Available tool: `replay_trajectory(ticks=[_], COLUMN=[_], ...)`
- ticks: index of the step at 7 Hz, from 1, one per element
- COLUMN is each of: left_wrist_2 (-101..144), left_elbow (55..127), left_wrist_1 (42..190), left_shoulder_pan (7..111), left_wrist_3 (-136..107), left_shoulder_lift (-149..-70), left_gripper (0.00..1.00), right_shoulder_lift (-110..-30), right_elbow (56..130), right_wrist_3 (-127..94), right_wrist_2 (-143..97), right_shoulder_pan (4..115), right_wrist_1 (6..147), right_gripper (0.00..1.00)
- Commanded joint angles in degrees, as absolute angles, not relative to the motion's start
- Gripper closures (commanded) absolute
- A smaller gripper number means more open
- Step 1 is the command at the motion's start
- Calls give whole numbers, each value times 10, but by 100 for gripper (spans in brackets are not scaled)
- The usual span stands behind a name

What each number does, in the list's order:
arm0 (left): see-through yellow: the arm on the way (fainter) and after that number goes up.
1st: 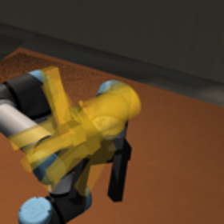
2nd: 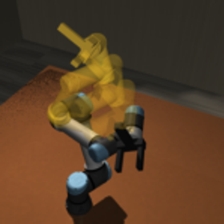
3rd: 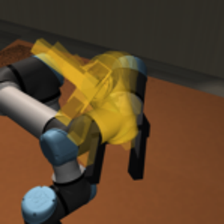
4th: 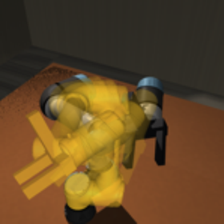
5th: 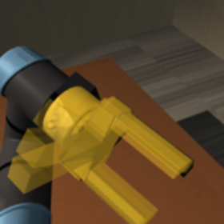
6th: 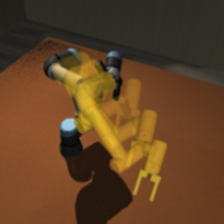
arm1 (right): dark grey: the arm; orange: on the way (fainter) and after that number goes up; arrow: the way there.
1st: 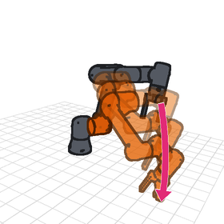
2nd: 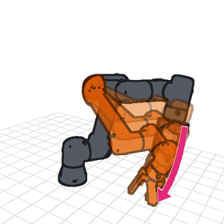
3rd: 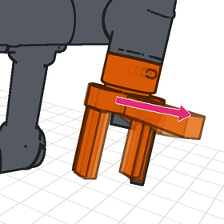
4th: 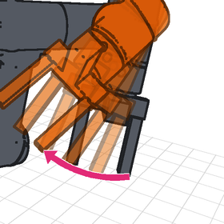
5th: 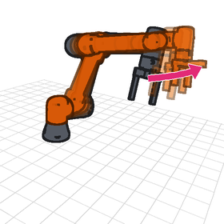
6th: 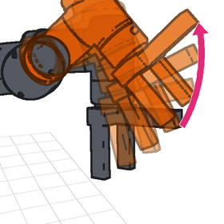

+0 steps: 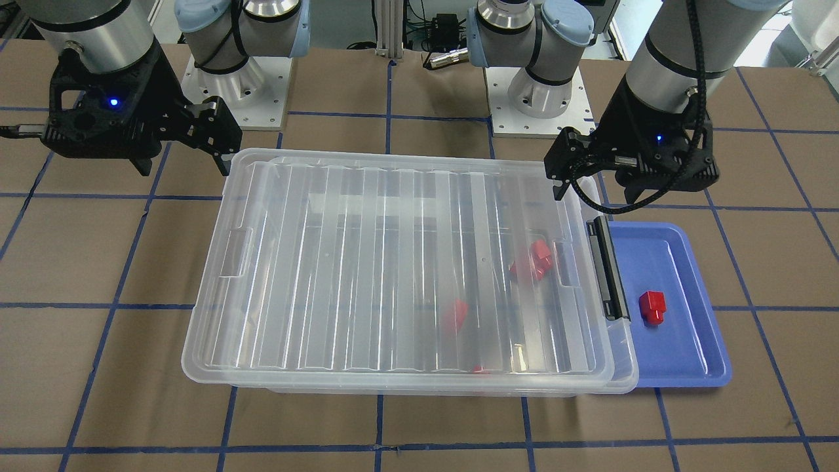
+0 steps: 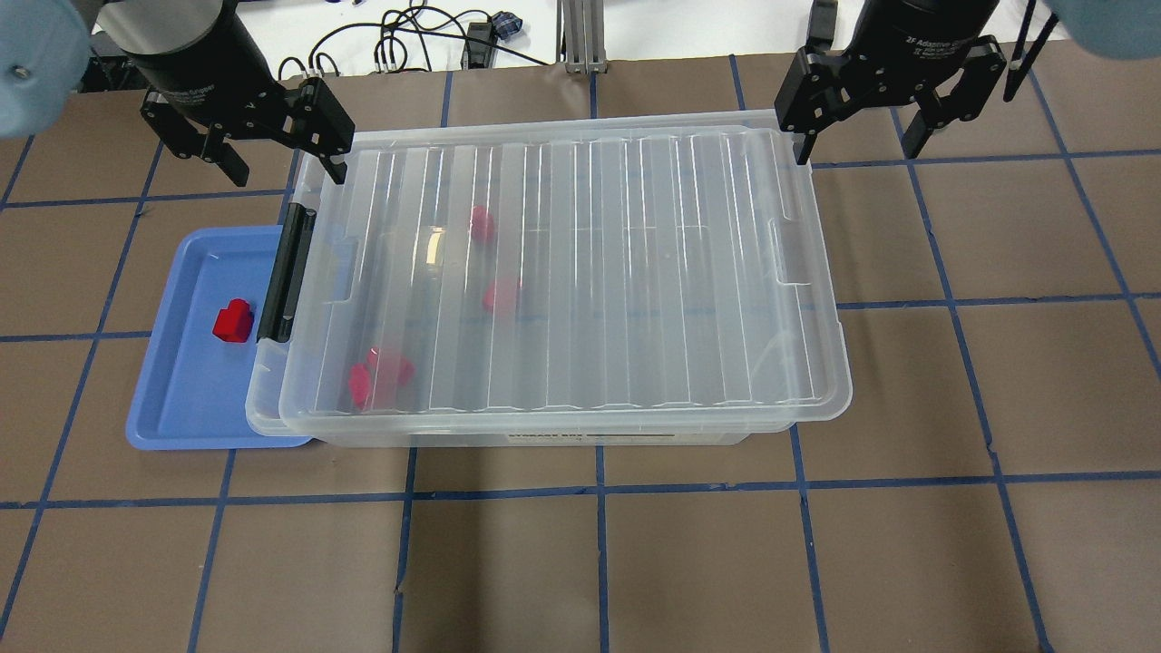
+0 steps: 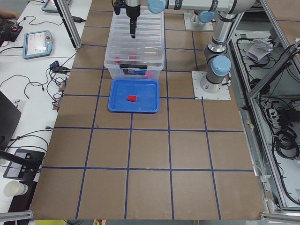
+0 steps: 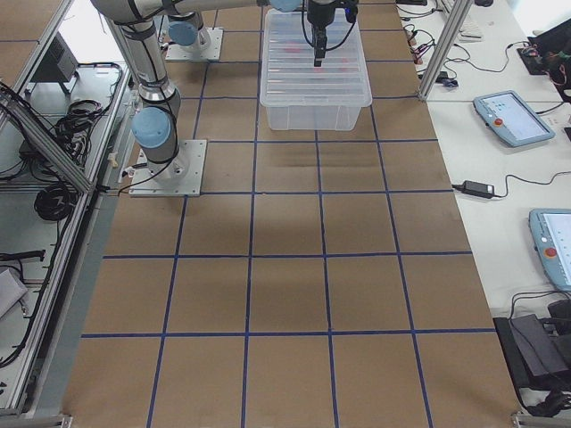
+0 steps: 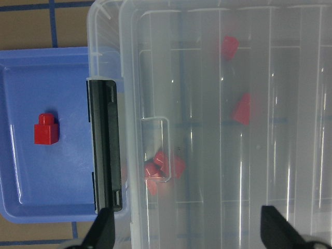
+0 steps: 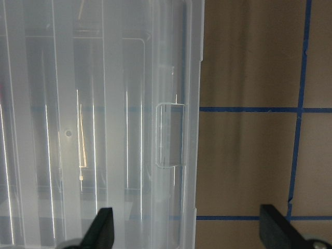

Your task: Place red block in blue tray from box

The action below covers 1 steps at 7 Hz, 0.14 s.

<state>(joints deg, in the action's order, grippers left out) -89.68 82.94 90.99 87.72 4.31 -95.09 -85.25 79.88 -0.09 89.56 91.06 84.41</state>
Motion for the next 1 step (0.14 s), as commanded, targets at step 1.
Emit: replay_trajectory(ticks=[1], left_wrist_2=[-897], left_elbow=[831], left_wrist_1=[911], left_shoulder_pan=[877], left_wrist_3=[43], left_shoulder_lift=[-949], left_gripper=[0], right_shoulder_lift=[-853], right_elbow=[799], right_wrist_3=[-1], right_wrist_2=[896], right_shoulder_pan=[911], right_wrist_1=[843], right_gripper=[0])
